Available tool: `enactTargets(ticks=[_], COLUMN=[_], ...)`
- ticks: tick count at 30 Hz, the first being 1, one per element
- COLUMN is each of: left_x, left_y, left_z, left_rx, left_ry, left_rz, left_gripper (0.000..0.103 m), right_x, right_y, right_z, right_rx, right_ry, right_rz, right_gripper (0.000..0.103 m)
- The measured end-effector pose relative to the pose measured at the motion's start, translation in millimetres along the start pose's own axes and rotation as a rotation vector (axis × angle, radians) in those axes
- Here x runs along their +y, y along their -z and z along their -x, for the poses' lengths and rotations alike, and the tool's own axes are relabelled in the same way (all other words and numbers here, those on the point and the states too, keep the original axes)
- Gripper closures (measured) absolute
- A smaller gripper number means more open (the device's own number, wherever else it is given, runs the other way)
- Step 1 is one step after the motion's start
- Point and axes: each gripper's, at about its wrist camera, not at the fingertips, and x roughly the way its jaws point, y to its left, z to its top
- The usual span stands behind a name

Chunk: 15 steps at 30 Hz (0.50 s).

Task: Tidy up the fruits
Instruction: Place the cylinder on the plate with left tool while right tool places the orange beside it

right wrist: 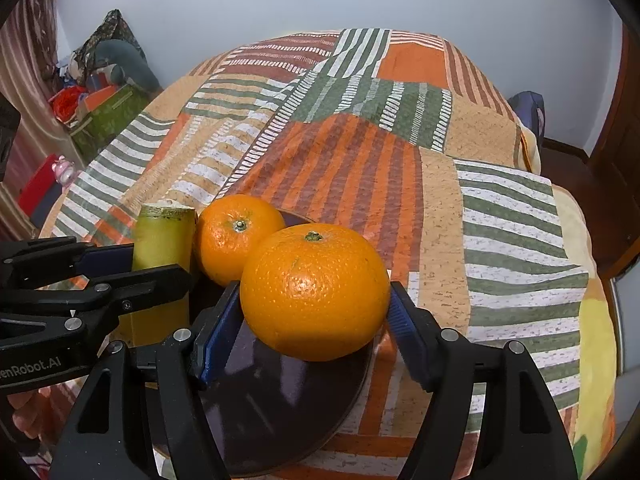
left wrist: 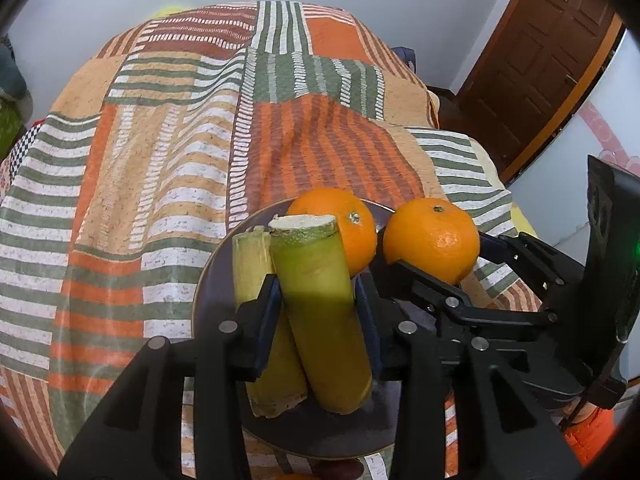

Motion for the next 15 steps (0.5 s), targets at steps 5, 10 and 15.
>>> enactTargets(ticks=[5, 10, 15], left_x=[-5, -14, -19], left_y=[1, 3, 9], left_z=[11, 32, 59], left_rx=[-0.033, -0.080, -0.118], left_ry=[-0.025, -0.062, -0.078], left_rz=[-0.018, -0.045, -0.068], left_gripper=[0.050, 0.042, 0.038], right_x=[7, 17, 19], right_y=[2, 0, 1], right_z=[5, 21, 43], right_rx=[0.000, -0.052, -0.085], right_ry=[-0.003, 0.037, 0.044], right_rz=[0.045, 0.091, 0.095], right_gripper=[0.034, 0.024, 0.024])
